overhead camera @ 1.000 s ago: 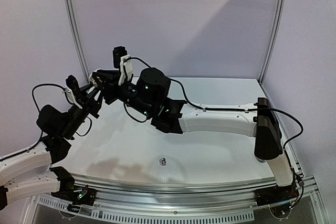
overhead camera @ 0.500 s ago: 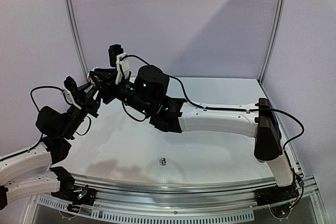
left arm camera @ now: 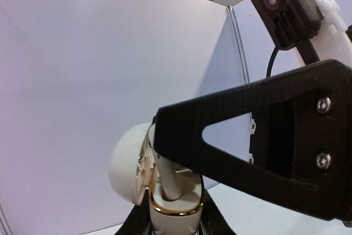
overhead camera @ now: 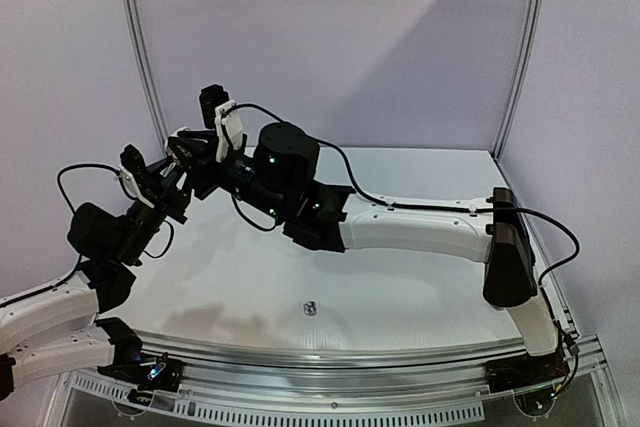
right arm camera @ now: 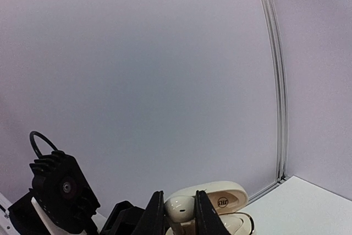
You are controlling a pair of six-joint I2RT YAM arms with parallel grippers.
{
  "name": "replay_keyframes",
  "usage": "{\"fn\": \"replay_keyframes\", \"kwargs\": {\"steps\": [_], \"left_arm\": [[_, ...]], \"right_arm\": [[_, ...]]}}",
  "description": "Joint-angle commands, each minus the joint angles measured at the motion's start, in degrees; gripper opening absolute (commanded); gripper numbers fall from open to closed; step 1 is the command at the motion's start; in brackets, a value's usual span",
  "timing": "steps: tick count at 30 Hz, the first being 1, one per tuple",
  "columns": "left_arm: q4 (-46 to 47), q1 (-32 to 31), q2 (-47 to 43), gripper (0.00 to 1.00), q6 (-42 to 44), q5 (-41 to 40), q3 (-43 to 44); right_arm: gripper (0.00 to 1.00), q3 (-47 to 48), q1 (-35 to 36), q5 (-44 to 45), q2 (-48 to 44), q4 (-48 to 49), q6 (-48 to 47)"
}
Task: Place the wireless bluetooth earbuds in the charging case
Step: Insert the left earbud into the left side groove of the charging case.
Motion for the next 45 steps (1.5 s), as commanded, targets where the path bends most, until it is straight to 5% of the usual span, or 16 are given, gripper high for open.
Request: {"fn": "replay_keyframes", "kwargs": {"steps": [1,11,17,35,45], "left_arm": [[1.63,0.55,-0.29,0.00,-0.15,0.06,0.63],[1.53,0.57,-0.72,0.00,-1.47,-1.70,0.81],[1.68,0.57,-0.55,0.00,-1.21,-1.38,0.81],[0.63,0.83,-0.28,0.00,-0.74,-0.98,1.25],[-0.06,0.92,-0.28,0.00,-0.93,0.13,1.42]], "right_arm": [[0.00,-0.96,0.47,0.88,1.90,-2.22,-0.65],[0.00,-3.26,0.38,1.72,2.07,-2.00,-0.88],[0.11,-4.65,0.36,1.89,0.71,-1.83,-1.10],[0.22,-5.39,0.34,3.31,-1.28,-0.44,-0.54],[0.17,-2.92,0.38,3.31,-1.35,-0.55,-1.14]]}}
